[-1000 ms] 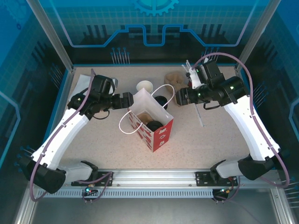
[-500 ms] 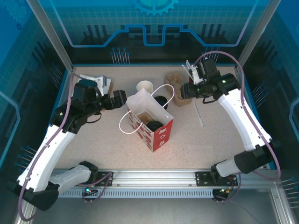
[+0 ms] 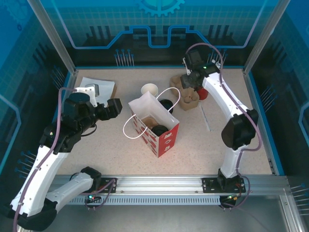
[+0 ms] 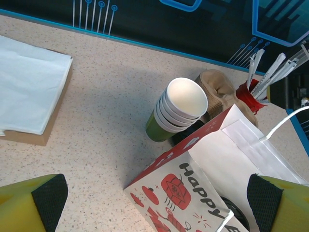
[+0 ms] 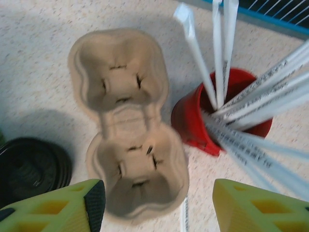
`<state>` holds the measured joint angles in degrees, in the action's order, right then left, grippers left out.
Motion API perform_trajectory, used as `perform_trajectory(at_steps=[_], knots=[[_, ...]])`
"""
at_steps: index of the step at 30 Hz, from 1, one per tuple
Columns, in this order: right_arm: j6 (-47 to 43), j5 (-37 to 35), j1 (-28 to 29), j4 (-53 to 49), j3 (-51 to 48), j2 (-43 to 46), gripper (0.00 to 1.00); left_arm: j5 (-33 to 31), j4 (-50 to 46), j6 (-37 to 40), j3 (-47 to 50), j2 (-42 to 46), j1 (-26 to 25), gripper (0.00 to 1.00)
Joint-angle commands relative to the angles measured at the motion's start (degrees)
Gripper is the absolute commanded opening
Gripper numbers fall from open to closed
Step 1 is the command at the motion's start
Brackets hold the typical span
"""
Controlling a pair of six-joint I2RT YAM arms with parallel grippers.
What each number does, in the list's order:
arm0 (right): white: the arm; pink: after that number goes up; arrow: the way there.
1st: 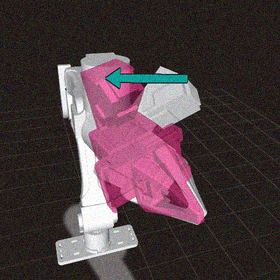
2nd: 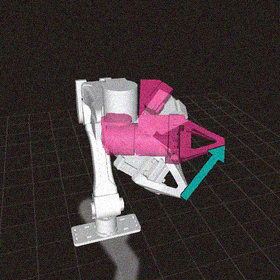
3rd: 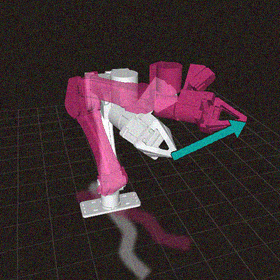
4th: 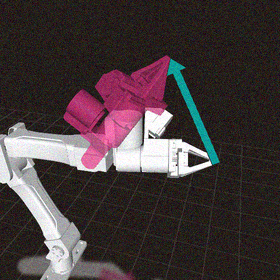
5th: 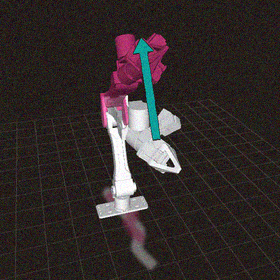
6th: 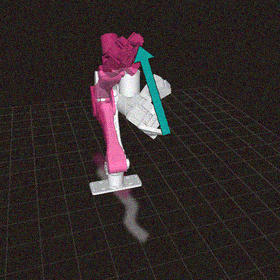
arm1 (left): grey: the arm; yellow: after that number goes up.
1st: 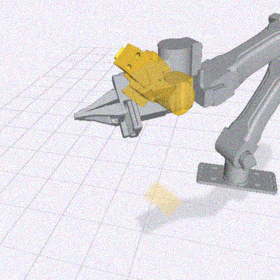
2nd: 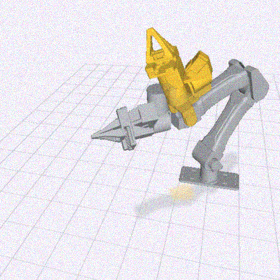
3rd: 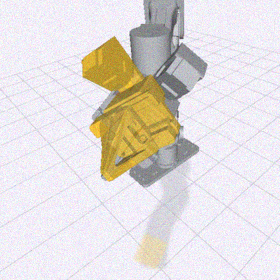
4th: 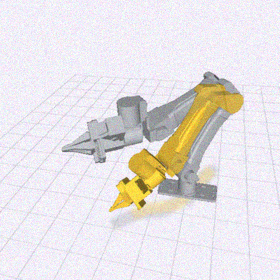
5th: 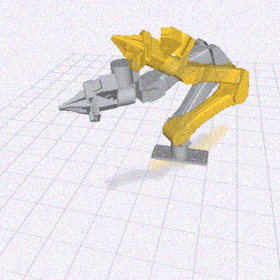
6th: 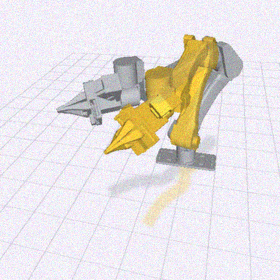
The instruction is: Pack the takeout coffee
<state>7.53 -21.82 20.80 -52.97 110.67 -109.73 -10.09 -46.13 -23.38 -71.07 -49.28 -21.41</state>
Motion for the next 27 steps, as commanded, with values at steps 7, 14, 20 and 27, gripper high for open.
perform_trajectory(at_steps=[7,14,20,27], knots=[[-6.2,-8.7,-1.5,2.2,16.3,-14.4,0.53,-4.0,-2.1,2.5,0.0,1.3,0.6,0.99],[-8.2,-10.9,-1.7,-0.6,27.4,-23.1,0.47,-4.7,-3.1,2.7,0.0,1.3,0.6,0.99],[-9.3,-11.9,-1.8,-0.5,31.7,-27.2,0.44,-4.9,-3.4,3.0,-0.3,1.2,0.6,0.99],[-10.8,-13.5,-2.0,-0.5,34.9,-30.2,0.39,-4.9,-3.6,3.0,-0.5,1.2,0.6,0.99]])
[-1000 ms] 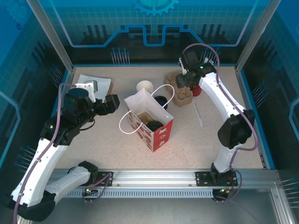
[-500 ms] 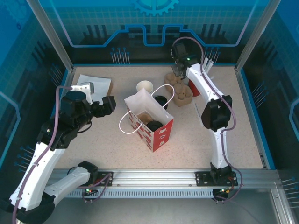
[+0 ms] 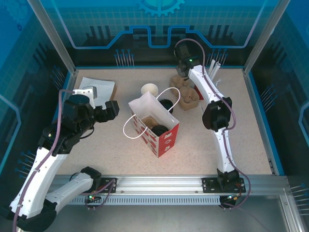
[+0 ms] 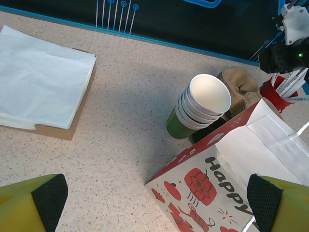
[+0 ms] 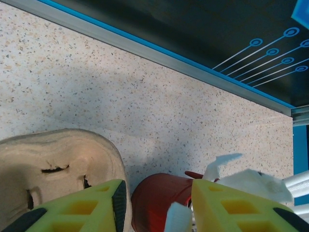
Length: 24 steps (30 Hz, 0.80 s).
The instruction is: Pack the takeout coffee
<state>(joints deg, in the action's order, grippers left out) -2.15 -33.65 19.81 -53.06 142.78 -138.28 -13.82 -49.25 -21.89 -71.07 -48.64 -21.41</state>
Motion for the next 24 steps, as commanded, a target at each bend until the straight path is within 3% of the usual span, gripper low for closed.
perform_trajectory(at_steps=[1,13,24], knots=[[-1.3,-1.9,-1.0,-0.3,3.1,-1.9,0.36,-1.2,-0.5,1.4,-0.5,0.5,0.5,0.99],[-2.2,-4.5,-1.0,-1.0,3.3,-0.1,0.06,-0.6,-0.4,0.4,-0.3,0.7,0.6,0.99],[1.2,1.0,-1.0,-4.2,-1.0,9.5,0.04,0.0,-0.1,0.0,0.2,1.2,0.6,0.99]])
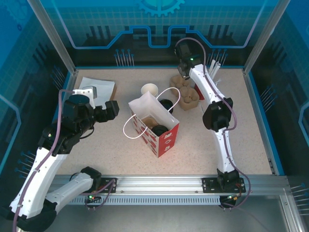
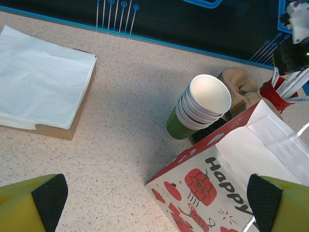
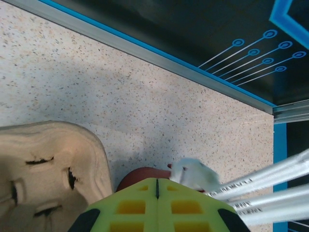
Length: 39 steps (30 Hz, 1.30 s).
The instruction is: Pack the takeout coffee
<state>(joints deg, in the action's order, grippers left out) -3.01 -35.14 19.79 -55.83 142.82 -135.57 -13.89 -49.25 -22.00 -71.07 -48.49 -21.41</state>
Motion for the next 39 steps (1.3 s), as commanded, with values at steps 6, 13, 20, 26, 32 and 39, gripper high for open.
perform_trajectory(at_steps=[6,13,20,26,32,39], knots=[[3.3,4.1,-1.0,-2.9,-4.0,12.1,0.04,0.1,0.0,0.1,0.4,1.6,0.6,0.99],[6.0,7.3,-0.5,-6.0,-5.4,19.4,0.04,0.1,0.6,0.0,0.8,1.9,0.6,0.99],[8.3,7.5,3.8,-5.4,-11.7,31.9,0.03,0.7,2.4,-0.5,1.7,1.7,0.6,0.99],[8.2,5.2,9.4,-5.0,-14.0,43.0,0.03,1.4,3.3,-0.8,1.9,1.5,0.6,0.99],[10.5,20.3,11.1,-2.8,-14.5,53.7,0.02,1.6,3.7,-1.4,2.5,1.6,0.6,0.99],[12.8,35.5,15.2,-3.8,-13.5,56.9,0.01,2.0,4.2,-2.3,2.7,1.7,0.6,0.99]])
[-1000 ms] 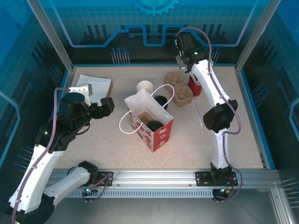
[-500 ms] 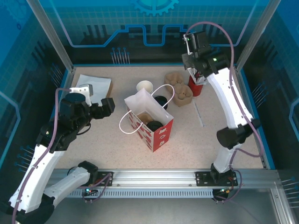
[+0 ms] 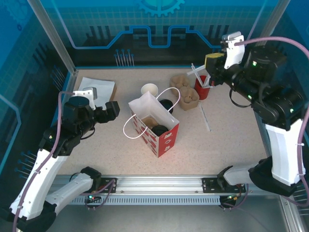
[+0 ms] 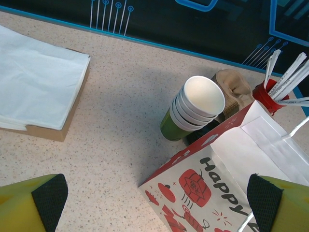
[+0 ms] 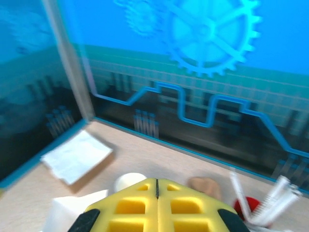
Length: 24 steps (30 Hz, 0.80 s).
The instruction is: Pack the takeout coffee
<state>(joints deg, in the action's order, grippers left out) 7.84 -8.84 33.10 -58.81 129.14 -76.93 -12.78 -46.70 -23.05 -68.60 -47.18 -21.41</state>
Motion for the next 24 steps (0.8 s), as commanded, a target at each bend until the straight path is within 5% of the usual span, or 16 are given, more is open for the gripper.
perform_trajectory(at_steps=[1,10,24], knots=[[2.2,10.5,2.6,-1.2,0.3,-2.0,0.01,0.7,1.5,-1.1,0.1,0.4,0.6,0.99],[1.5,12.9,11.7,-0.9,-1.1,-7.8,0.01,0.3,0.8,-1.6,0.0,1.1,0.6,0.99],[-0.9,17.5,13.8,-1.5,-0.6,-22.0,0.03,-0.3,0.6,-2.0,1.3,2.1,0.6,0.99]])
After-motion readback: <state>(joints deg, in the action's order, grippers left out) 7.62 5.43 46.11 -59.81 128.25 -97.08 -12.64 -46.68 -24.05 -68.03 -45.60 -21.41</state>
